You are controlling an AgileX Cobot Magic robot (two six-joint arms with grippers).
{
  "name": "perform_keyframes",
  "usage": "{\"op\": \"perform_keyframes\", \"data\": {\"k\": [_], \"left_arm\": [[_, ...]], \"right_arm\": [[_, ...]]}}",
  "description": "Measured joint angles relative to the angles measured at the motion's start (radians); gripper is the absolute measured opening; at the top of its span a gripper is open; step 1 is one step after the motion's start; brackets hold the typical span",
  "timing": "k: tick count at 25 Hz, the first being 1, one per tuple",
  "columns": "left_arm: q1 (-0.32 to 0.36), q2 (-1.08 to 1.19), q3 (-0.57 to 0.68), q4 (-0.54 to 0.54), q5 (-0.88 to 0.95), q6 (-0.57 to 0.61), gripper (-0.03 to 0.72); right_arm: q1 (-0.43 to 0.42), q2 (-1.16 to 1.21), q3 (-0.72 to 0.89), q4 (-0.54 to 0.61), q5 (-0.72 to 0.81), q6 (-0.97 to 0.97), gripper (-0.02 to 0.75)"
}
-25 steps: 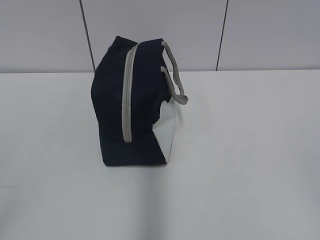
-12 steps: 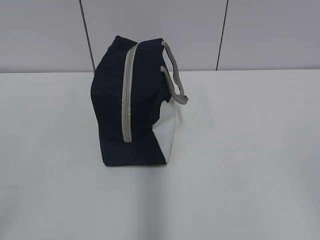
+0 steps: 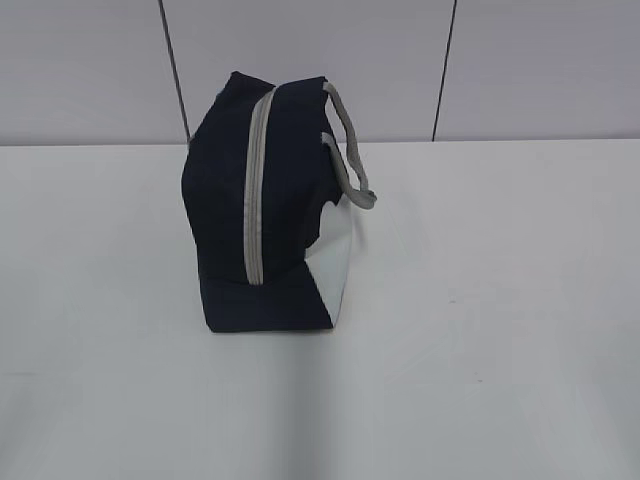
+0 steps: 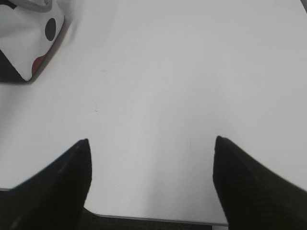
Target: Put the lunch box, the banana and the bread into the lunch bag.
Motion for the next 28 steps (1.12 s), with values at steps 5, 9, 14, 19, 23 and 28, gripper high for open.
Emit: {"op": "perform_keyframes", "data": {"k": [5,9,14,19,23,28], "left_arm": [[0.000,0.000,0.000,0.007,-0.111,0.000,0.414],[0.000,0.000,0.000,0.027,-0.157,0.000,0.414],[0.000,0.000,0.011,0.037,-0.159,0.000,0.414],[0.000,0.000,0.090,0.044,-0.156,0.000,0.414],[0.000,0.000,0.097,0.048,-0.159,0.000,0.414],[0.000,0.000,0.097,0.049,-0.160,0.000,0.413]], "right_arm": [[0.000,0.000,0.007,0.000,0.000,0.000,0.584],[0.000,0.000,0.007,0.000,0.000,0.000,0.584],[0.000,0.000,0.007,0.000,0.000,0.000,0.583],[0.000,0.000,0.007,0.000,0.000,0.000,0.583],[0.000,0.000,0.007,0.000,0.000,0.000,0.584],[0.000,0.000,0.007,0.000,0.000,0.000,0.583]]}}
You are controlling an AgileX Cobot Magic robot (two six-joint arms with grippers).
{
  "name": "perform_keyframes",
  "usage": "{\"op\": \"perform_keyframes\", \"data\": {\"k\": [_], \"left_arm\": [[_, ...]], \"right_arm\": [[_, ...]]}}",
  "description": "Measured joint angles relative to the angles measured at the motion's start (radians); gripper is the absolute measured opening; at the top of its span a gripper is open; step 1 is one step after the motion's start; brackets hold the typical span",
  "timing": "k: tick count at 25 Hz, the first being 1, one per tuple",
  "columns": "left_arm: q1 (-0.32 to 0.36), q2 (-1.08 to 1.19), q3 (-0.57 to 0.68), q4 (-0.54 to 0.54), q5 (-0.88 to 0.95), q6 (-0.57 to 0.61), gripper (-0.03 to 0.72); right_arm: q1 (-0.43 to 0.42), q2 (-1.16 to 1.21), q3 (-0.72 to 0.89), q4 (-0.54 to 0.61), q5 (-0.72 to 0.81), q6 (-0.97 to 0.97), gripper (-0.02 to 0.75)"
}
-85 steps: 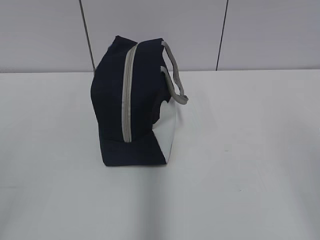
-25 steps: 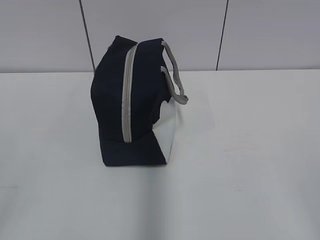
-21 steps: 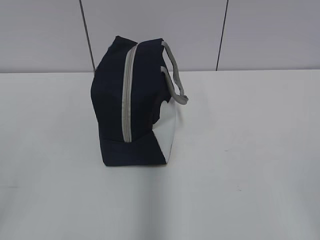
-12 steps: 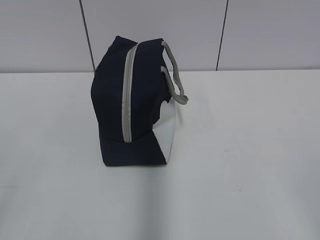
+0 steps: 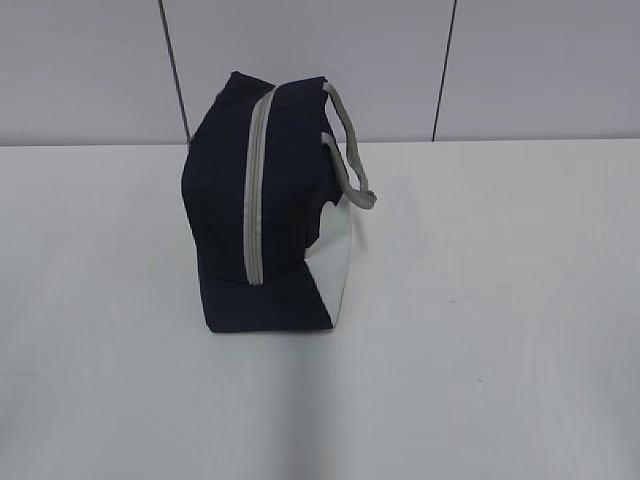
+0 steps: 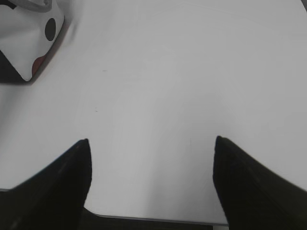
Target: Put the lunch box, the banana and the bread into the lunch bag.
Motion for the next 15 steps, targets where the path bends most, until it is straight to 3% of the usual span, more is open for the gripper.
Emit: {"op": "perform_keyframes", "data": {"k": [15], "left_arm": [[0.000,0.000,0.000,0.001,-0.001,0.000,0.387]], "right_arm": [[0.000,0.000,0.000,0.001,0.000,0.055,0.583]]}}
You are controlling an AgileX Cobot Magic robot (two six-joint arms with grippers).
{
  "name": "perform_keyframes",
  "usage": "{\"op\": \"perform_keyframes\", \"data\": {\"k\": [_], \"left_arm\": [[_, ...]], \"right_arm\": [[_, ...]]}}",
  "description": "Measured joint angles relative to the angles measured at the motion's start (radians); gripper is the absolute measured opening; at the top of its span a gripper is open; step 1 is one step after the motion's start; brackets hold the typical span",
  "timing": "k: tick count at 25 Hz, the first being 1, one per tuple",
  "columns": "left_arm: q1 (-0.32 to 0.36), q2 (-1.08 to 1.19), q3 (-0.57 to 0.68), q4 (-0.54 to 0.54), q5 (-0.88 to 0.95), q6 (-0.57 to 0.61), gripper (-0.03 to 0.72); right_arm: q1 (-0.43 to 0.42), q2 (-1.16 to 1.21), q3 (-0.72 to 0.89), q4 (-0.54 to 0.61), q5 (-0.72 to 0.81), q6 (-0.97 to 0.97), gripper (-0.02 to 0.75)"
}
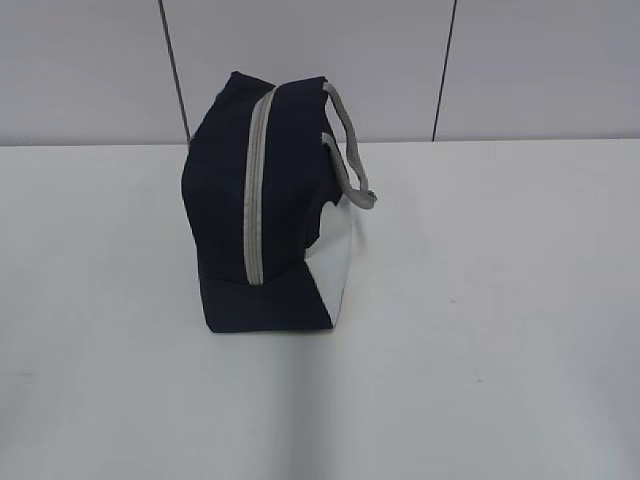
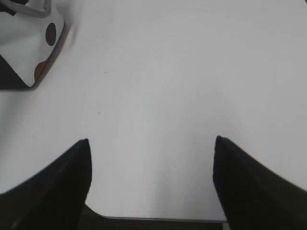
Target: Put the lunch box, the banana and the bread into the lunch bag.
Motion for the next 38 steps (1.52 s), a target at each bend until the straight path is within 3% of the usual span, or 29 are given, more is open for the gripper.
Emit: {"op": "perform_keyframes", "data": {"k": [38], "left_arm": [[0.000,0.000,0.000,0.016,-0.001,-0.015,0.370]], "right_arm": [[-0.002,0.000,0.000,0.000,0.000,0.013,0.584]]}}
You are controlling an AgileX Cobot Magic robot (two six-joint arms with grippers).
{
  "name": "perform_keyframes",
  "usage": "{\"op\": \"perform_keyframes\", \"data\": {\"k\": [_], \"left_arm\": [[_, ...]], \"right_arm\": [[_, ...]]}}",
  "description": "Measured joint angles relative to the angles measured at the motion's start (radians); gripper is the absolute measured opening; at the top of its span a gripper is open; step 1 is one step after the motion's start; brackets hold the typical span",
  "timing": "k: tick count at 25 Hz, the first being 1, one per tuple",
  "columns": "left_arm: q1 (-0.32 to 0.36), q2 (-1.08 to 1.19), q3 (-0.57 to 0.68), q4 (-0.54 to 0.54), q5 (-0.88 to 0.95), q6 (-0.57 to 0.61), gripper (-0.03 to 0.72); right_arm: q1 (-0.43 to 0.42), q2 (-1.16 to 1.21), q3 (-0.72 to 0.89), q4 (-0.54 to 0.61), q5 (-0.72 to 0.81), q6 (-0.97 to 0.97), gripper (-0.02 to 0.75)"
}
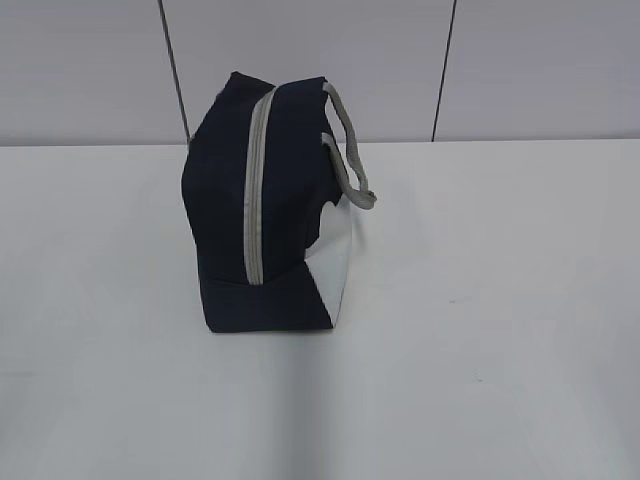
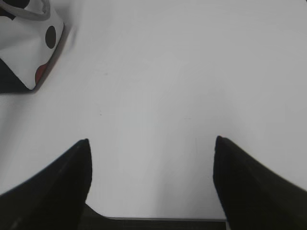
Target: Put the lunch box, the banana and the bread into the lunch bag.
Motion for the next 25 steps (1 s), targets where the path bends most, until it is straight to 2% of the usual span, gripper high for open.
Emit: {"op": "perform_keyframes", "data": {"k": [25], "left_arm": [[0.000,0.000,0.000,0.001,0.000,0.000,0.370]], "right_arm": [[-0.023,0.000,0.000,0.000,0.000,0.002,0.583]]}}
